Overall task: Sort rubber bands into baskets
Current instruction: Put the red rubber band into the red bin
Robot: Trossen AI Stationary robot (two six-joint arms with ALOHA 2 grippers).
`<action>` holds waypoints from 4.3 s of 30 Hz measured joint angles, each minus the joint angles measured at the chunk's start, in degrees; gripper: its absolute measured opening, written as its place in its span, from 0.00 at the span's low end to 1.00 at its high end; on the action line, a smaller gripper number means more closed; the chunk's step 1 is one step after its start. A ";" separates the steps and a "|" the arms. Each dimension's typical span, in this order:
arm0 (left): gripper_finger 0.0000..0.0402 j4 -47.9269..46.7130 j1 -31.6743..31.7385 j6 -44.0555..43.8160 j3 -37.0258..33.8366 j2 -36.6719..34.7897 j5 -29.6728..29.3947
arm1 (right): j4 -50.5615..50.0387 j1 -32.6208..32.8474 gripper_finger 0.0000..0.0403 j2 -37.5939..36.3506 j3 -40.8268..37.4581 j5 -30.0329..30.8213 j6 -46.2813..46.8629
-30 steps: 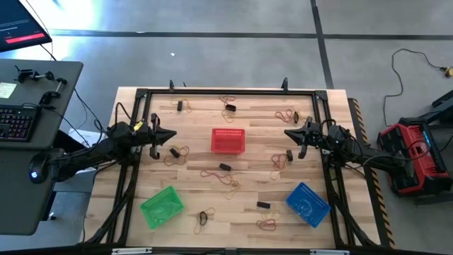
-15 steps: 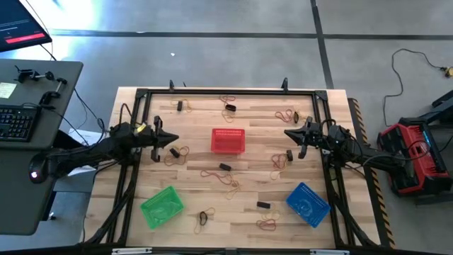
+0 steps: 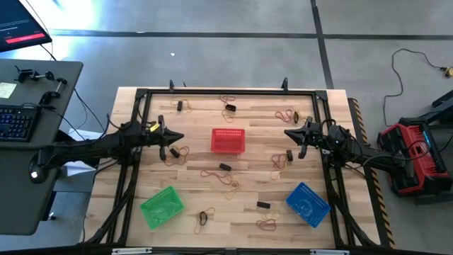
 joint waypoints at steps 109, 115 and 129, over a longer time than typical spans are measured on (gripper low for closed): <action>0.20 -42.15 -17.32 -34.66 33.54 64.67 -6.36 | -0.01 0.00 0.00 0.00 -0.02 0.00 0.00; 0.20 -42.00 -17.22 -33.73 33.59 65.59 -6.91 | 0.00 0.00 0.00 0.00 -0.02 0.00 -0.01; 0.20 -41.99 -16.04 -31.66 33.48 65.73 -7.73 | -0.01 0.00 0.00 -0.01 -0.01 -0.01 0.01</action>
